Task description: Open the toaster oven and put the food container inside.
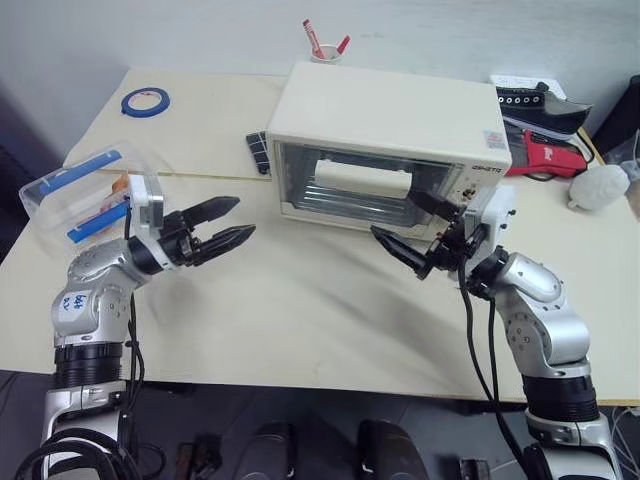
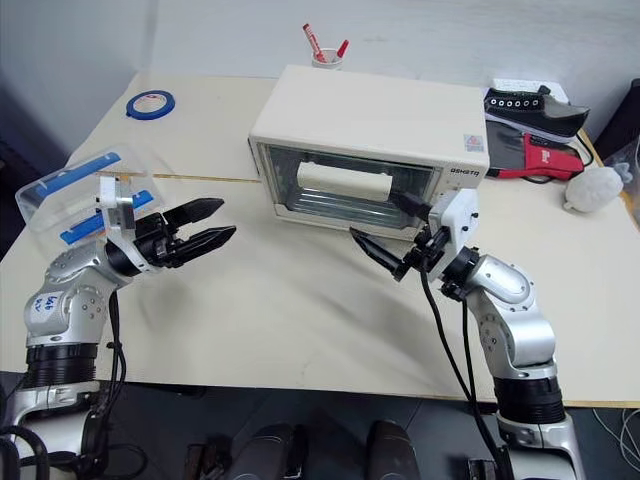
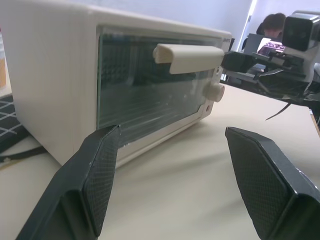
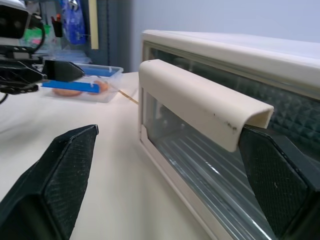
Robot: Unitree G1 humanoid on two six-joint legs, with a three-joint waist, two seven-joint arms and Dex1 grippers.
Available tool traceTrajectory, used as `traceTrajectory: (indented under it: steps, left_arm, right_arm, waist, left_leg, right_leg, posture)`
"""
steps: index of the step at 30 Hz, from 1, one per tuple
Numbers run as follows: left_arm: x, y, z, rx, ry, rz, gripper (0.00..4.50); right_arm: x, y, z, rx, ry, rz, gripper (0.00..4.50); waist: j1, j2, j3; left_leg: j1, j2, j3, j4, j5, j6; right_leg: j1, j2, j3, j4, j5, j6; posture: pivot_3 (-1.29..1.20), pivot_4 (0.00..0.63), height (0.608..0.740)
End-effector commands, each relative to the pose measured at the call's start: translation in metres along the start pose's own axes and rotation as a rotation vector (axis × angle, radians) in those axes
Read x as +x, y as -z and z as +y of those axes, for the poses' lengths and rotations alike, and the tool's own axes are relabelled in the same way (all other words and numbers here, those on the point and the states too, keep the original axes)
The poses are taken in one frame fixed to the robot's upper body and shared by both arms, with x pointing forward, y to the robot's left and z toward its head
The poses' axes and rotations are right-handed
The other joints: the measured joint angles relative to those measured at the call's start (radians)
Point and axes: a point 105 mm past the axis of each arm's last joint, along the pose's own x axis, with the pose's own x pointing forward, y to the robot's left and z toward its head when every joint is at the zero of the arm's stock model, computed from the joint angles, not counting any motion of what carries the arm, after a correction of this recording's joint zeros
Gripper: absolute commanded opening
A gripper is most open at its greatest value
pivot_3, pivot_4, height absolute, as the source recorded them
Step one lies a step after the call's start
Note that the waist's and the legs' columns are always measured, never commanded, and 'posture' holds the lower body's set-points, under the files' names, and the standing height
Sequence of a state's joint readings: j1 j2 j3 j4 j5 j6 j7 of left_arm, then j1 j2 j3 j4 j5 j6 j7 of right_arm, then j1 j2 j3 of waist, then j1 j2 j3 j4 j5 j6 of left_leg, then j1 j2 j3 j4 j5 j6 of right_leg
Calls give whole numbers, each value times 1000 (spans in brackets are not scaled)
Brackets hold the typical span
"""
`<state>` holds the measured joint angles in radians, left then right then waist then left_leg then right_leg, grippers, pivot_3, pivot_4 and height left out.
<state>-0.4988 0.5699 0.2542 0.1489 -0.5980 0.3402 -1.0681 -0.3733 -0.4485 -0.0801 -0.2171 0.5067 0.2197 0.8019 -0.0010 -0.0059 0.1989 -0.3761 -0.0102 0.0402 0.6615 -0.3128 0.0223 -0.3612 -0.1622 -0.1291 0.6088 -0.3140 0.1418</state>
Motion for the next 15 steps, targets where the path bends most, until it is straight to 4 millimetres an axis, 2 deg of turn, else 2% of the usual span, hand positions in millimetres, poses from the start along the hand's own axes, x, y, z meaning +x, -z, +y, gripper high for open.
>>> traceTrajectory:
  steps: [1,2,5,8,10,14,15]
  left_arm:
    - [-2,-12,0,43,-14,-39,3554]
    - [-2,-13,1,41,-20,-44,3554]
    - [-5,-23,6,-23,-14,-110,2942]
    - [-3,-28,13,30,-34,-125,2041]
    - [2,-30,21,53,-49,-131,1393]
    - [25,-20,25,78,-15,-96,85]
    - [31,-17,25,73,4,-91,13]
  right_arm:
    - [-4,-9,24,-38,-115,-22,4500]
    - [-6,-8,27,-38,-126,-11,4500]
    - [-24,12,47,-66,-218,94,4500]
    - [-30,16,50,-68,-216,114,4500]
    - [-30,16,48,-61,-194,105,4500]
    - [-29,14,47,-67,-192,101,4500]
    - [-29,15,47,-68,-194,104,4500]
  waist:
    - [0,0,0]
    - [0,0,0]
    - [1,0,0]
    - [2,0,0]
    - [2,0,0]
    - [4,0,0]
    - [4,0,0]
  left_leg:
    - [0,0,0,0,0,0]
    - [0,0,0,0,0,0]
    - [0,0,0,0,0,0]
    - [0,0,0,0,0,0]
    - [0,0,1,1,0,0]
    - [1,0,1,1,0,0]
    - [0,0,1,1,0,0]
  right_leg:
    - [0,0,0,0,0,0]
    - [0,0,0,0,0,0]
    - [0,0,0,0,0,0]
    - [0,0,0,0,0,0]
    - [0,0,0,1,0,0]
    - [1,0,0,1,0,0]
    - [0,0,0,1,0,0]
  posture:
    - [0,150,740]
    - [0,150,740]
    - [0,150,740]
    - [0,150,740]
    - [0,150,740]
    - [0,150,740]
    - [0,150,740]
